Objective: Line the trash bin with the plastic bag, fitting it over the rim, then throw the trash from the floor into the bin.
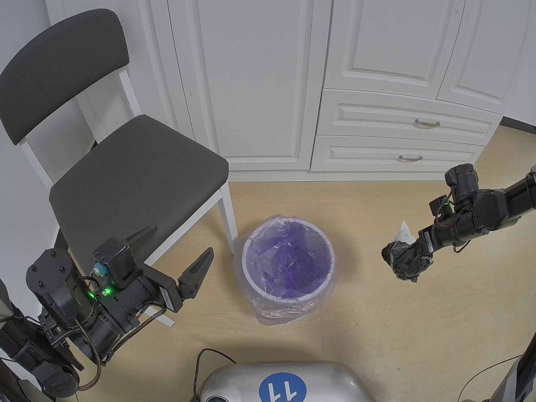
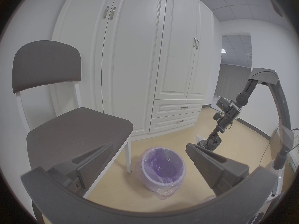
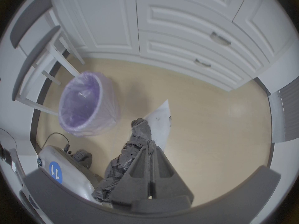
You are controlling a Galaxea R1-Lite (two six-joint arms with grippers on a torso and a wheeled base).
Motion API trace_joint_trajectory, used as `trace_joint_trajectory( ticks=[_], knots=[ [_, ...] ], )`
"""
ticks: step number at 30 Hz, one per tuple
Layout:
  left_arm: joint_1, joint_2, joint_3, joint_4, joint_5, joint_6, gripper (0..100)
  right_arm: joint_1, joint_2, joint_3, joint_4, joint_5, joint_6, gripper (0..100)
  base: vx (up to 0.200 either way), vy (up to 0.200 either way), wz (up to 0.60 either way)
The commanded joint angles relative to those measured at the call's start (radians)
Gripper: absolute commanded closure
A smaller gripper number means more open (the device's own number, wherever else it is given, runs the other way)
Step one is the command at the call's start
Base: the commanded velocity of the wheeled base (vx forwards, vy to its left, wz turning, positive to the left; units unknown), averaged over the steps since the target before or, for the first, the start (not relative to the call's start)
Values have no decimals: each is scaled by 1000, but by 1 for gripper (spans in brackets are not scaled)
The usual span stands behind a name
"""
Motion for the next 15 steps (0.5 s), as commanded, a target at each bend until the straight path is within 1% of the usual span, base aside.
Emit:
trace_joint_trajectory(
  ticks=[1,2,3,4,5,7,9,11,12,13,15],
  knots=[
    [1,-2,-1,0,0,-1,0,58,-124,94,-79,12,41,100,0,0,0],
    [1,-3,-1,0,0,-1,0,75,-134,104,-100,12,68,100,0,0,0],
    [1,-3,-1,0,0,-1,0,78,-135,105,-103,12,73,100,0,0,0],
    [1,-6,0,0,0,0,0,105,-147,117,-137,15,113,100,0,0,0],
    [1,-8,0,0,0,0,0,119,-152,123,-155,18,131,100,0,0,0],
    [1,-11,0,0,0,2,0,136,-154,134,-174,30,148,100,0,0,0],
    [1,-22,0,0,0,3,0,179,-155,171,-240,81,206,100,0,0,0],
    [1,-28,-1,0,1,3,0,226,-154,215,-335,111,282,100,0,0,0],
    [1,-28,-1,0,1,3,0,226,-154,215,-335,111,282,100,0,0,0],
    [1,-37,-1,0,1,5,0,276,-143,254,-435,119,348,100,0,0,0],
    [1,-40,-3,0,3,8,0,309,-132,288,-527,127,387,100,0,0,0]
  ],
)
